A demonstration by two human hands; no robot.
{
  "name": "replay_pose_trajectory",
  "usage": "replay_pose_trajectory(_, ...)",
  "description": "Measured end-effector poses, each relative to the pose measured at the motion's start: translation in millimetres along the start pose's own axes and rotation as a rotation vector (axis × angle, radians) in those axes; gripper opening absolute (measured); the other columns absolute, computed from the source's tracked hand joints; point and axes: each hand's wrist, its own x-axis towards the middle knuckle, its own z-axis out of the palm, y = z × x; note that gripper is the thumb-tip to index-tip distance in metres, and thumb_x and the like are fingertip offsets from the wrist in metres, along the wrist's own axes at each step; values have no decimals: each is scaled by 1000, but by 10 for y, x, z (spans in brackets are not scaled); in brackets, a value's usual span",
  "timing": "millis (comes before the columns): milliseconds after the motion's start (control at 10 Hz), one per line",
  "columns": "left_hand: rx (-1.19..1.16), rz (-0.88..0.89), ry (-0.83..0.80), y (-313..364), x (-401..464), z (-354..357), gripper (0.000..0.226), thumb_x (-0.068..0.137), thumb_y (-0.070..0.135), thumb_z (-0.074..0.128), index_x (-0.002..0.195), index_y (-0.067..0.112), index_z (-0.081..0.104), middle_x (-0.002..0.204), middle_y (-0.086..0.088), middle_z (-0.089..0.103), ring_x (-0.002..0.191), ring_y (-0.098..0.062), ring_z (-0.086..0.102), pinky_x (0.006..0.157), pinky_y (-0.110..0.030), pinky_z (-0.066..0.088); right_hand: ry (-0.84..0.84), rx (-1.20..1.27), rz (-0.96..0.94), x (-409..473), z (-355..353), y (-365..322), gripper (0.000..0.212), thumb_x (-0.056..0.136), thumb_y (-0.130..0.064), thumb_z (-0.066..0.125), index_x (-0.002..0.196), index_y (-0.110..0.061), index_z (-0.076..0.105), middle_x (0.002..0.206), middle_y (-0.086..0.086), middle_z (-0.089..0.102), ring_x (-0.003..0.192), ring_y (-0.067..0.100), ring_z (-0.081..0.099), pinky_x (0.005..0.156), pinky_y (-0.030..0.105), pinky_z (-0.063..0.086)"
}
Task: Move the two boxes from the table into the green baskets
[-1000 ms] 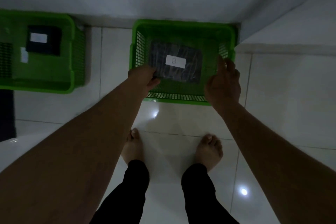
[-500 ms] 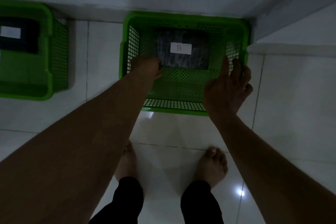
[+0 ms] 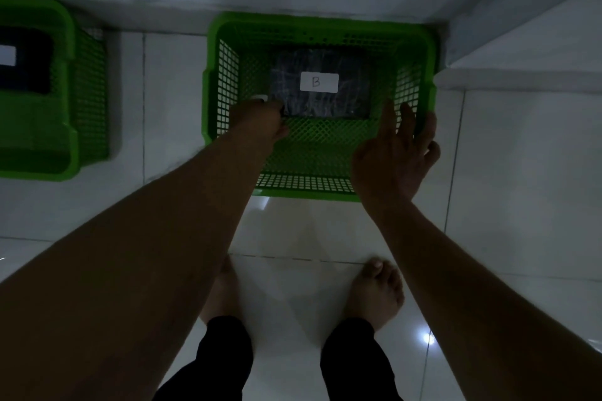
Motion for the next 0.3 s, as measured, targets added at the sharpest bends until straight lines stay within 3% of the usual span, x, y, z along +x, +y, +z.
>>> replay_pose_trajectory(100,27,-64,14,1,-138,-45,13,96,23,59,93,10,56,89,-6,56,70,-14,55,49,-22,56,-36,35,-7,-1,-85,-14,72,86,-28,52,153,-25,26,158,6,31,149,35,12,113,51,26)
replay_pose_trajectory(200,188,-106,28,-21,-309,-128,29,97,32,55,74,17,45,86,-5,56,66,-13,52,35,-15,46,-81,108,-14,-4,-249,-20,70,86,-23,50,152,-23,28,156,8,32,147,35,17,112,52,29)
replay_pose_trajectory(300,420,135,100,-63,-526,-202,26,93,30,58,72,16,51,83,-5,60,79,-28,67,63,-33,62,-130,135,-37,-35,-491,-53,66,85,-22,51,149,-21,34,150,9,41,139,34,31,108,50,33)
